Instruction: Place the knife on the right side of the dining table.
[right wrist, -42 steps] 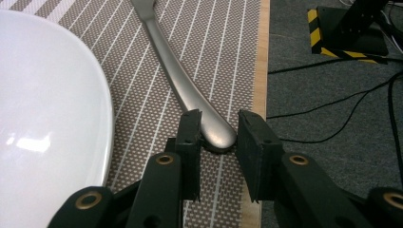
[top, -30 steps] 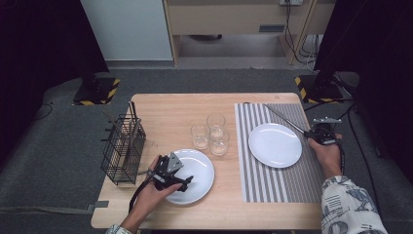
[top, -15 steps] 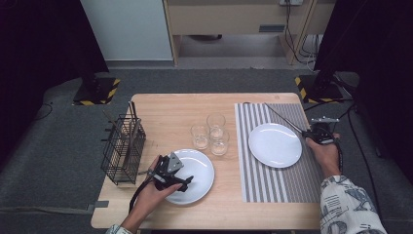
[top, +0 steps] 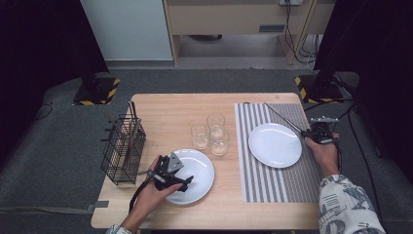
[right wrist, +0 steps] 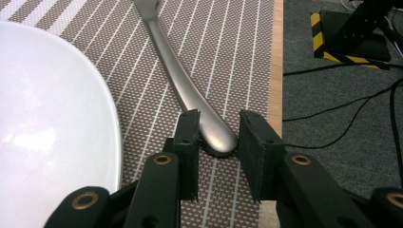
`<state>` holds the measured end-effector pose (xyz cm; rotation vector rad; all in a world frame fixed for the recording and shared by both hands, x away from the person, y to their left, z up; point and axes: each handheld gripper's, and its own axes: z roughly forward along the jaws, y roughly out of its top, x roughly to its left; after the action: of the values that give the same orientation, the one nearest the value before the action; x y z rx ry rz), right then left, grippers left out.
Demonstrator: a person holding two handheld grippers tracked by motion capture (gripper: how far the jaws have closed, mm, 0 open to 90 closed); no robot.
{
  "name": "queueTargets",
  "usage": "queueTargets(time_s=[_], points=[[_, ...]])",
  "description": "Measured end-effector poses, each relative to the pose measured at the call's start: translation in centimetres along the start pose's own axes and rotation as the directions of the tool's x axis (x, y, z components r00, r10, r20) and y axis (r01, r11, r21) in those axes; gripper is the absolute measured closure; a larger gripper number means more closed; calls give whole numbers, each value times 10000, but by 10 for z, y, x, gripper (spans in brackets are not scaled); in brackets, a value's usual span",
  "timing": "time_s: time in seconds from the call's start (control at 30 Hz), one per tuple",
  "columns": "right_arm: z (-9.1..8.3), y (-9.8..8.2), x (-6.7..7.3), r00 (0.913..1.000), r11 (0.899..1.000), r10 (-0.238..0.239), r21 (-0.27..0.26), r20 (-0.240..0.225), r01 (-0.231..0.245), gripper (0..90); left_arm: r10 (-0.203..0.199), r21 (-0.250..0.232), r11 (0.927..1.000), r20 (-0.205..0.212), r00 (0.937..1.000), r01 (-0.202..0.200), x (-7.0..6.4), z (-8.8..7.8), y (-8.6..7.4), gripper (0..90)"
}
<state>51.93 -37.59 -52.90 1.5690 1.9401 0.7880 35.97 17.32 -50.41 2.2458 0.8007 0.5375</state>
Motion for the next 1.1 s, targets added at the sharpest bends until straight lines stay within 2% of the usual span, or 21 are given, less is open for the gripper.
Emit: queueTargets(time_s=[0.27,0.57,1.1], points=[[5,5,-5,9995,9999,143,66,275,-145,684,5,41,10000,-21,10000,-5,0,1,0,49],[10,9,-10,9992,9997,244,41,332,-246,683,27,119,9999,-1,10000,-27,-1,3,0,50],[17,18,-12,9988,10000,80,-34,473,-79,685,35,198,9998,12,10000,-35,-2,5,-1,49]])
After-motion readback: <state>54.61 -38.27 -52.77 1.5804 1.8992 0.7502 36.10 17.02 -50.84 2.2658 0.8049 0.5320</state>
